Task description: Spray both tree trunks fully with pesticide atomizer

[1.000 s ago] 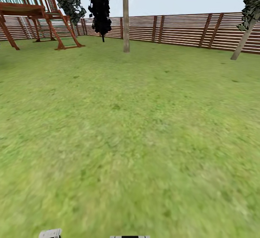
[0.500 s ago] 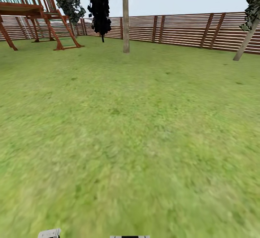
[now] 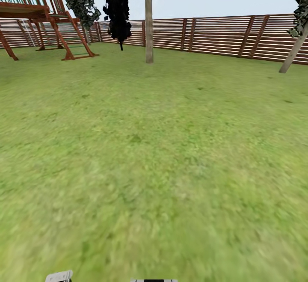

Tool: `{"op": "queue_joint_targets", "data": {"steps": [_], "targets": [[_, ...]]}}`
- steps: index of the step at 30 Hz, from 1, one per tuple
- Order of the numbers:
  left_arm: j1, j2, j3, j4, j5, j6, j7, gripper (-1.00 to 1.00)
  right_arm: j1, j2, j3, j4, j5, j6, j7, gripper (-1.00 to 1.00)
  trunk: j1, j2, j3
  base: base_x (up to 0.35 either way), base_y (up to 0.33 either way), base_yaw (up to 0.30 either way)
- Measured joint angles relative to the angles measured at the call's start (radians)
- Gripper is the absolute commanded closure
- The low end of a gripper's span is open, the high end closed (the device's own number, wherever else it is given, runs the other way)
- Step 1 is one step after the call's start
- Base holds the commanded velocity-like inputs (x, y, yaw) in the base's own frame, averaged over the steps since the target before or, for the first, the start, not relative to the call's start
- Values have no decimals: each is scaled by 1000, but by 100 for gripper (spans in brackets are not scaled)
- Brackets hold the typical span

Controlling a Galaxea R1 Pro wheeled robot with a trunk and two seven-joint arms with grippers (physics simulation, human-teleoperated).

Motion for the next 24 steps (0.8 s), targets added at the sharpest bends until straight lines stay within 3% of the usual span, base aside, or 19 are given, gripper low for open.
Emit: {"op": "queue_joint_targets", "data": {"steps": [24], "targets": [[0,-2,0,1,0,0,0,100,0,0,0,0,0,0,0,-100,0,0,0,338,0,0]]}}
